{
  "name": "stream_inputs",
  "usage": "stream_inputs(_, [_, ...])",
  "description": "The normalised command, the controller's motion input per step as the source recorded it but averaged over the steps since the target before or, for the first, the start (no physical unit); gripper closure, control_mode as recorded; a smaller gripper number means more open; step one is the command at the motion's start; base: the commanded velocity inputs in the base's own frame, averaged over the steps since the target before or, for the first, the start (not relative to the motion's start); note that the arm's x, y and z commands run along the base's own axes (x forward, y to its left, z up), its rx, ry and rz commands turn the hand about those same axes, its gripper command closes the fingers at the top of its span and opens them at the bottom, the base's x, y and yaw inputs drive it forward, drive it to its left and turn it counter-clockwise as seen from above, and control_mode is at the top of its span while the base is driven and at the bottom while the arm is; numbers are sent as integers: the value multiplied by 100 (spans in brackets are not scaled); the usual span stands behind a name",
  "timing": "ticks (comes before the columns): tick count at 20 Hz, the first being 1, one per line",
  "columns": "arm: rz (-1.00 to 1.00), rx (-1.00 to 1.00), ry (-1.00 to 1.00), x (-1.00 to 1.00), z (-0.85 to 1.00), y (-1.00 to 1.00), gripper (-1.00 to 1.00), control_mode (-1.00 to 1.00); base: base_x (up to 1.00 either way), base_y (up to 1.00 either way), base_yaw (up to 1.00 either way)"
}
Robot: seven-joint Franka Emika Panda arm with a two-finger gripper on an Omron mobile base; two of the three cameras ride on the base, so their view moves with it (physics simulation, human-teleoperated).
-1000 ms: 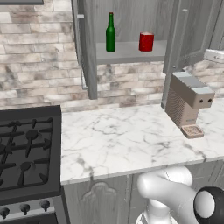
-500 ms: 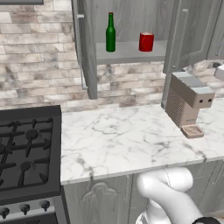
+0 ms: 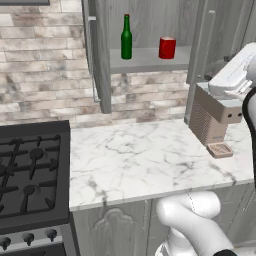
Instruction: Open the cabinet directly in front. Then move the beer and the mug to the dining counter with the jar on it.
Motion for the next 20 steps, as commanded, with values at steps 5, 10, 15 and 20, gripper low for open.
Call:
stream_inputs(5, [1, -39, 1, 10, -17, 76, -100, -100, 0, 0, 0])
stream_inputs(10, [-12, -26, 0, 41, -22, 22, -100, -100, 0, 0, 0])
stream_inputs(15, [-17, -18, 0, 82, -20, 1, -100, -100, 0, 0, 0])
stream_inputs(20, [-12, -15, 0, 100, -26, 1, -100, -100, 0, 0, 0])
